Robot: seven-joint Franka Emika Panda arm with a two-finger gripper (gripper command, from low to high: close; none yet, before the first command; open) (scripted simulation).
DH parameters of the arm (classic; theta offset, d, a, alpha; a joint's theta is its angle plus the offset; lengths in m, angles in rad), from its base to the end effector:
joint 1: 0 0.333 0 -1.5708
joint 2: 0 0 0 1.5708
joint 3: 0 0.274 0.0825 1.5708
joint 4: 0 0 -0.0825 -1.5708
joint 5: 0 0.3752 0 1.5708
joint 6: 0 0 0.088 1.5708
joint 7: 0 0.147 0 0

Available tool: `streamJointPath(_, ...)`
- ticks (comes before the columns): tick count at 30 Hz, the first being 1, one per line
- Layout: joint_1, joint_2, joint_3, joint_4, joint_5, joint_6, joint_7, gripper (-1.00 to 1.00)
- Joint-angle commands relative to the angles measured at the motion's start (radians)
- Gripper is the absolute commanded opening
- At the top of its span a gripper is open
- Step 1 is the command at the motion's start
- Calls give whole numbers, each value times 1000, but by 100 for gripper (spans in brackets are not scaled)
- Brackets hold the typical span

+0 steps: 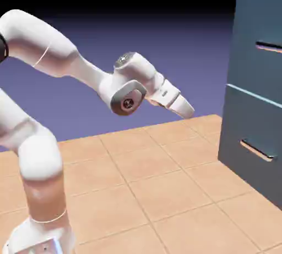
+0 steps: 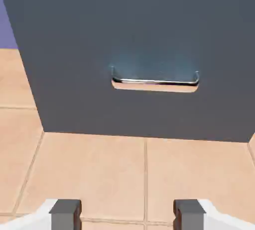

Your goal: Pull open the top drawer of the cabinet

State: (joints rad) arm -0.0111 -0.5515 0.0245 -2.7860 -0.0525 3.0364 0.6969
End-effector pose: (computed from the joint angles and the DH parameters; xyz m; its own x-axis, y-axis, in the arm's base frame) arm 0.4398 0.0090 0.4043 0.5592 -0.5881 0.5844 -0.4131 -0.8088 -0.4185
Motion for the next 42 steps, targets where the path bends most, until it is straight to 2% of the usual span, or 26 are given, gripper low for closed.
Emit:
streamJointPath(1, -19, 15, 20, 20, -44, -1, -37, 0)
streamJointPath(42, -806, 644, 852, 837, -1827, -21, -1537, 0)
